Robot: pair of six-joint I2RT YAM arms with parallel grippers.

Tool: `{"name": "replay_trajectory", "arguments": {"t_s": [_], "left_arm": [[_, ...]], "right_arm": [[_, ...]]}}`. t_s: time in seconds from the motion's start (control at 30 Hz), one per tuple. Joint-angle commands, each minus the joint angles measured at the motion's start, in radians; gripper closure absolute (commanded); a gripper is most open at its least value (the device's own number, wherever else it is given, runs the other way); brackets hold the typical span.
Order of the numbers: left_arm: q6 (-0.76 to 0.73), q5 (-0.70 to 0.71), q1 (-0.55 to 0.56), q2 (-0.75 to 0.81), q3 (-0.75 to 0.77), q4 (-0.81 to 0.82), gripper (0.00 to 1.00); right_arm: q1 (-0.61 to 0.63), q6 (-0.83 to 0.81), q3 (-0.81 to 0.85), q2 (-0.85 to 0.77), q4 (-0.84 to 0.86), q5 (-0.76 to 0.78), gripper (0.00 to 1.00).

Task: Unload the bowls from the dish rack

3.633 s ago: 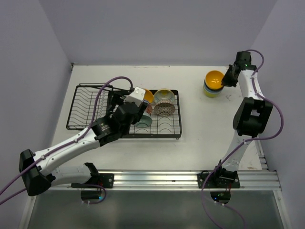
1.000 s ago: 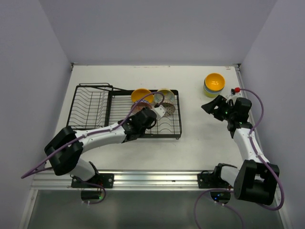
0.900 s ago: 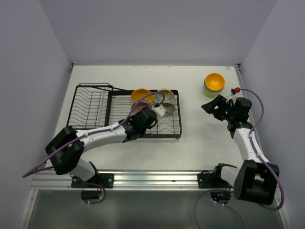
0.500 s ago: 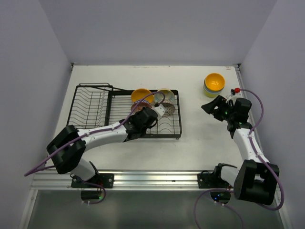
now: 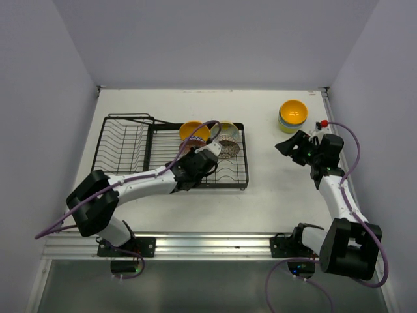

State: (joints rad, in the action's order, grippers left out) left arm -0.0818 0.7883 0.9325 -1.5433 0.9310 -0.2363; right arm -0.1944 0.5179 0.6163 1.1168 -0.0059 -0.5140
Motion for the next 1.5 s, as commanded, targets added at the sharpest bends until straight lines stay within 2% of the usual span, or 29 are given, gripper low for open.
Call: {"name": "replay_trajectory", "arguments": {"t_s": [0.0, 0.27, 0.4, 0.53, 0.7, 0.93, 1.2, 1.47], "left_arm": [[0.195, 0.087, 0.031, -0.008, 0.057, -0.029, 1.00], [0.439, 0.325, 0.101, -0.046, 0.089, -0.155, 1.00], [0.618, 0.442, 0.121, -0.070, 0.107, -0.262, 1.00], [0.755, 0.488, 0.132, -0.075, 0.117, -0.378, 1.00], [0.850, 0.508, 0.135, -0.061, 0.109, -0.426, 1.00], [0.867, 0.502, 0.135, -0.026, 0.140, -0.423, 1.00], [0.803, 0.516, 0.135, -0.035, 0.230, -0.439, 1.00], [0.777, 0.480, 0.132, -0.003, 0.244, -0.437, 1.00]], "right_arm": [[0.006, 0.001, -0.006, -0.028, 0.038, 0.015, 0.30], [0.004, 0.004, -0.007, -0.029, 0.038, 0.017, 0.30], [0.004, 0.004, -0.007, -0.028, 0.040, 0.017, 0.30], [0.004, 0.005, -0.007, -0.025, 0.040, 0.017, 0.30], [0.004, 0.005, -0.007, -0.022, 0.041, 0.017, 0.30], [0.004, 0.005, -0.009, -0.020, 0.041, 0.017, 0.30], [0.004, 0.005, -0.007, -0.020, 0.041, 0.017, 0.30], [0.004, 0.005, -0.007, -0.018, 0.043, 0.016, 0.30]]}}
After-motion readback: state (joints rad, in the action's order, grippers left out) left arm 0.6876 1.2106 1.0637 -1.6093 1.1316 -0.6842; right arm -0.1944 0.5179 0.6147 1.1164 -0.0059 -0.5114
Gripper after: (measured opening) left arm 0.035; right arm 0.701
